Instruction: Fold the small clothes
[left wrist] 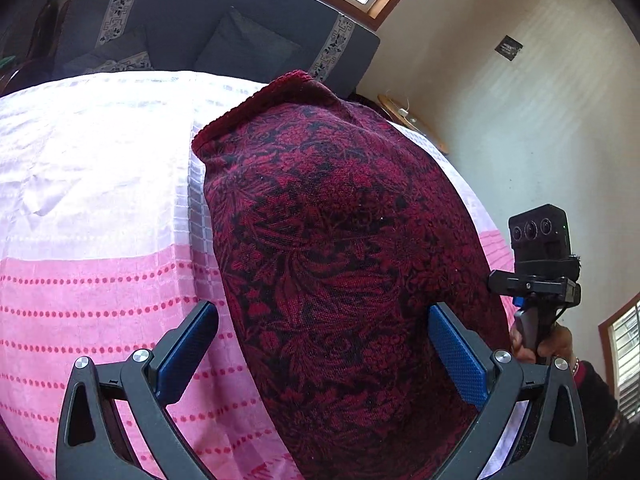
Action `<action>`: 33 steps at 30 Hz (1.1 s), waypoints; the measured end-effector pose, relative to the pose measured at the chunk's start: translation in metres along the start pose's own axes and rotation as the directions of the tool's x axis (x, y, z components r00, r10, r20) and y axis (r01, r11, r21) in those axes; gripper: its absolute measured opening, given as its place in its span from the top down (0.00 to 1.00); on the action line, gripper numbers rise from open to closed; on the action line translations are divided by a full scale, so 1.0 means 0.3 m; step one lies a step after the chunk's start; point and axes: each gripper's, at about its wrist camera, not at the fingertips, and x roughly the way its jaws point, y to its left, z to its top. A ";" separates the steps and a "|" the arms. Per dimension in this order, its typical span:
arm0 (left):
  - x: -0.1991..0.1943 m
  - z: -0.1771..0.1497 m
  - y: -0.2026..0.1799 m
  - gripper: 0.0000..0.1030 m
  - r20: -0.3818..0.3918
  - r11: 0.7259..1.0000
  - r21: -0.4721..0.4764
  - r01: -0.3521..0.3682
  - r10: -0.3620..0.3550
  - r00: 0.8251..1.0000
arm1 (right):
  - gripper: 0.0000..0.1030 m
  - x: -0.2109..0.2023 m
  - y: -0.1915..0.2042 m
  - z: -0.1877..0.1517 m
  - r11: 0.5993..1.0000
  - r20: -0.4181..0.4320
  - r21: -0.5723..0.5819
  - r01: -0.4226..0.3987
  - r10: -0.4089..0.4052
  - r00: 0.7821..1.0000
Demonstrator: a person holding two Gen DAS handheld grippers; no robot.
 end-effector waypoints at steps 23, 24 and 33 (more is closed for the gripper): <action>0.034 0.022 -0.086 0.00 0.046 0.989 0.128 -0.075 0.069 0.997 | 0.07 0.079 0.053 0.024 0.992 -0.031 -0.110 -0.065 0.062 0.998; 0.034 0.022 -0.086 0.00 0.045 0.989 0.126 -0.073 0.068 0.997 | 0.07 0.079 0.054 0.024 0.992 -0.032 -0.110 -0.065 0.062 0.998; 0.039 0.014 -0.076 0.00 0.047 0.992 0.112 -0.059 0.054 0.997 | 0.07 0.079 0.065 0.016 0.991 -0.032 -0.115 -0.064 0.060 0.998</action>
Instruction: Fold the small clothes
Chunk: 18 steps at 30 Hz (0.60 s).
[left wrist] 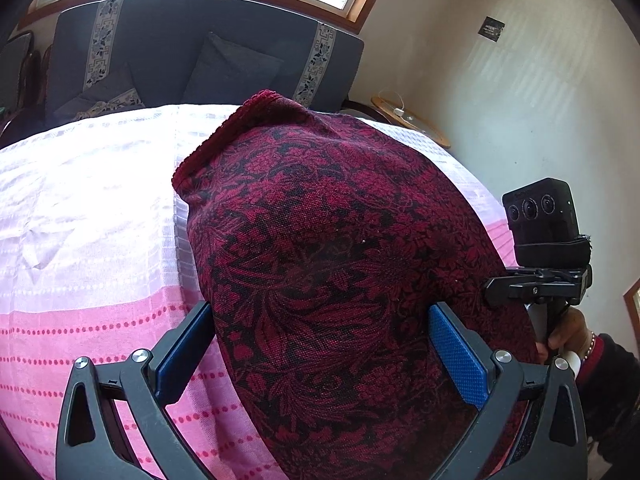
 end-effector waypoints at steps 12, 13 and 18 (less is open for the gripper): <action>-0.021 -0.028 0.035 0.33 0.076 0.985 -0.133 0.111 -0.101 0.992 | 0.47 -0.012 0.027 -0.023 0.999 0.060 0.018 0.029 -0.030 0.998; -0.029 -0.025 0.032 0.37 0.080 0.984 -0.139 0.110 -0.099 0.992 | 0.49 -0.016 0.036 -0.027 0.999 0.072 0.023 0.032 -0.034 0.997; -0.095 -0.020 -0.012 0.42 0.107 0.991 -0.112 0.075 -0.063 0.992 | 0.53 -0.050 0.104 -0.044 1.000 0.125 0.013 0.023 -0.025 0.992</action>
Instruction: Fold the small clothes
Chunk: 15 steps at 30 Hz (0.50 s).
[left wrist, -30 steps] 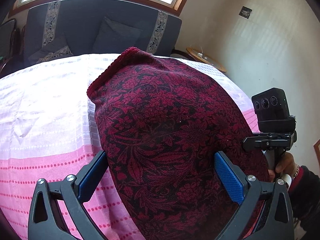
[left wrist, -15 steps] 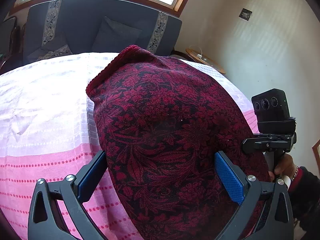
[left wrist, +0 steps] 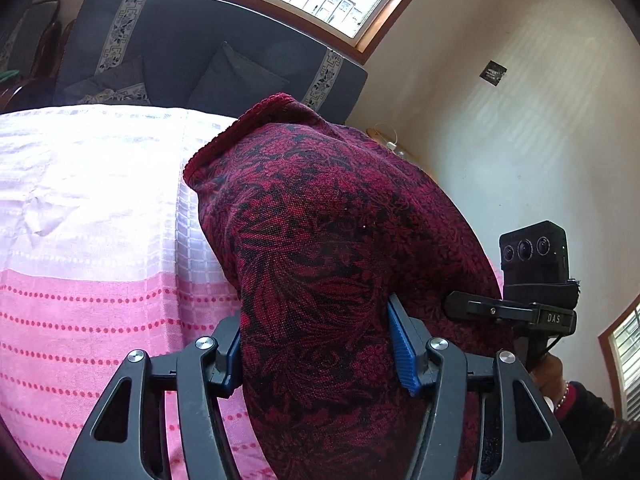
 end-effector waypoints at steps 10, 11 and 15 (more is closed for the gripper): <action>-0.244 -0.039 -0.157 0.42 0.081 0.986 0.092 -0.139 0.132 0.988 | 0.54 -0.056 0.189 -0.075 0.997 0.061 -0.043 -0.060 0.063 0.996; -0.267 -0.050 -0.165 0.42 0.086 0.983 0.096 -0.153 0.145 0.986 | 0.54 -0.055 0.207 -0.087 0.997 0.063 -0.047 -0.066 0.069 0.996; -0.360 -0.105 -0.176 0.42 0.102 0.976 0.104 -0.193 0.183 0.978 | 0.54 -0.040 0.269 -0.145 0.994 0.058 -0.053 -0.094 0.097 0.994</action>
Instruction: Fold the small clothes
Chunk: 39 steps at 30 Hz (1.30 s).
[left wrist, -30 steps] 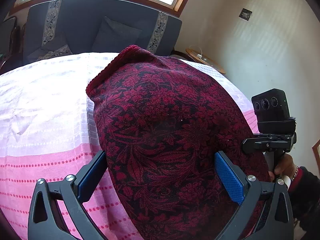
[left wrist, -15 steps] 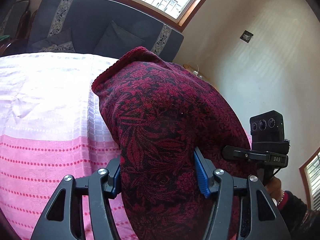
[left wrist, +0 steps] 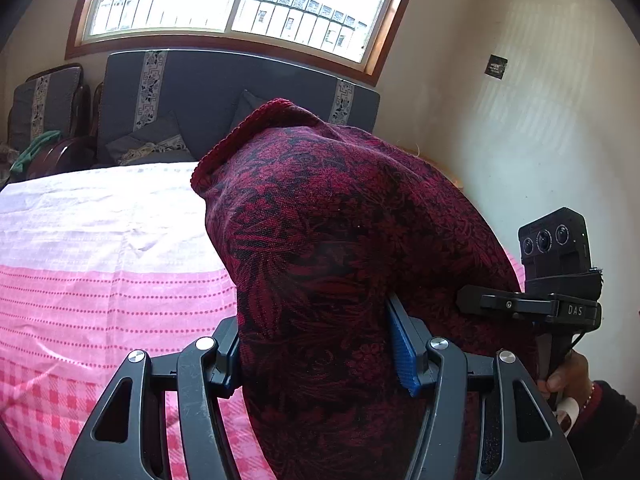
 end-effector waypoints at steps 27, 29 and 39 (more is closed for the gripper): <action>-0.234 -0.297 0.048 0.42 -0.027 0.997 0.029 -0.072 0.073 0.997 | 0.54 0.087 0.130 -0.208 1.000 -0.030 0.020 0.005 -0.004 1.000; -0.237 -0.297 0.048 0.42 -0.026 0.997 0.032 -0.075 0.076 0.997 | 0.54 0.092 0.133 -0.203 1.000 -0.031 0.019 0.004 -0.003 1.000; -0.248 -0.317 0.051 0.42 -0.017 0.996 0.043 -0.077 0.078 0.997 | 0.54 0.092 0.113 -0.199 1.000 -0.029 0.001 0.005 -0.005 1.000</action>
